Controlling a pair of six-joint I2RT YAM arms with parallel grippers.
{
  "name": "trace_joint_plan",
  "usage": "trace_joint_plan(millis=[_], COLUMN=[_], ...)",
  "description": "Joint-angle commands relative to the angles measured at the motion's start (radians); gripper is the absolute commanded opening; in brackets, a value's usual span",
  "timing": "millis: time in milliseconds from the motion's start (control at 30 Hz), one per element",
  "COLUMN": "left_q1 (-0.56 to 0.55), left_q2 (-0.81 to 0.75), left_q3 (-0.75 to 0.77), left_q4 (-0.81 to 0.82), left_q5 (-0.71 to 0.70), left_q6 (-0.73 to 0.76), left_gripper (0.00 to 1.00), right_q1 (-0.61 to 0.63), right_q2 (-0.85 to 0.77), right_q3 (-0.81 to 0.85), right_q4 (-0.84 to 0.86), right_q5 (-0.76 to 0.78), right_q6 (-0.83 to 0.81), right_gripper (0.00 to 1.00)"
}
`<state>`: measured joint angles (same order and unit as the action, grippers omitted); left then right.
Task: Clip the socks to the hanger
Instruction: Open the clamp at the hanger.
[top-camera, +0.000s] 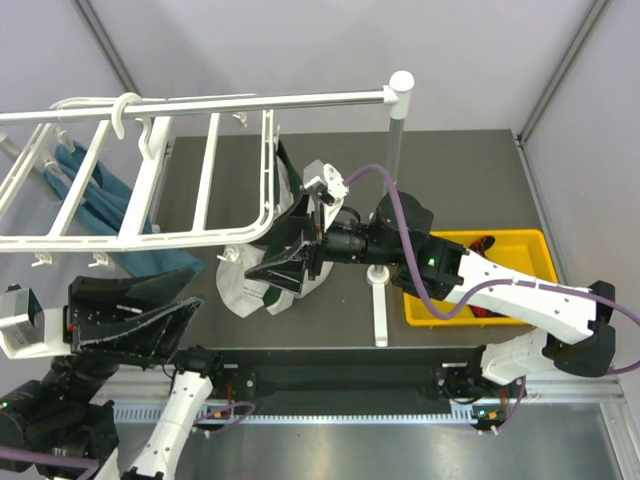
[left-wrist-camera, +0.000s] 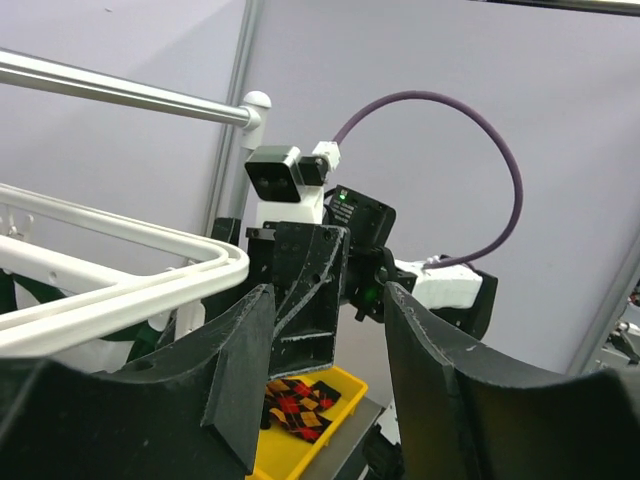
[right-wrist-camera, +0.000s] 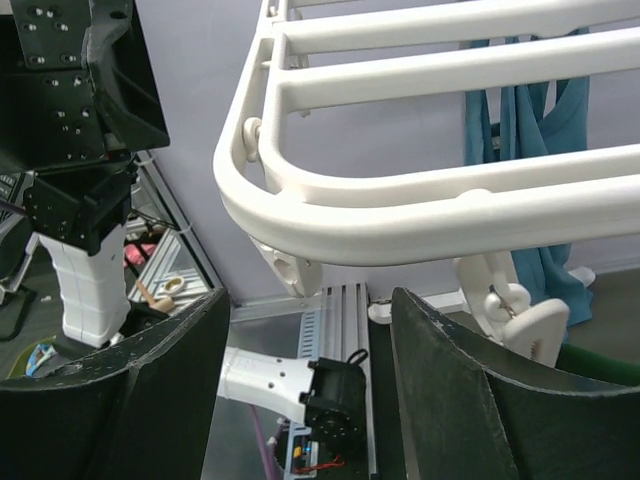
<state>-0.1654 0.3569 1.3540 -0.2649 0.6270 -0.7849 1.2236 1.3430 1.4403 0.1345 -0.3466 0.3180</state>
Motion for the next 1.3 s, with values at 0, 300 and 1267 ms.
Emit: trace_joint_plan(millis=[0, 300, 1267], left_q1=[0.021, 0.033, 0.072], left_q2=[0.030, 0.010, -0.032], left_q3=[-0.006, -0.041, -0.069], left_q4=[0.052, 0.052, -0.002], left_q5=[-0.030, -0.041, -0.098], left_q6=[-0.039, -0.051, -0.056], left_gripper=[0.52, 0.52, 0.51], right_q1=[0.005, 0.024, 0.053], right_q2=[0.019, 0.041, 0.088], right_q3=[0.042, 0.032, 0.058], right_q4=[0.085, 0.131, 0.217], right_q5=[-0.028, 0.035, 0.012], right_q6=[0.015, 0.023, 0.067], right_gripper=[0.65, 0.65, 0.31])
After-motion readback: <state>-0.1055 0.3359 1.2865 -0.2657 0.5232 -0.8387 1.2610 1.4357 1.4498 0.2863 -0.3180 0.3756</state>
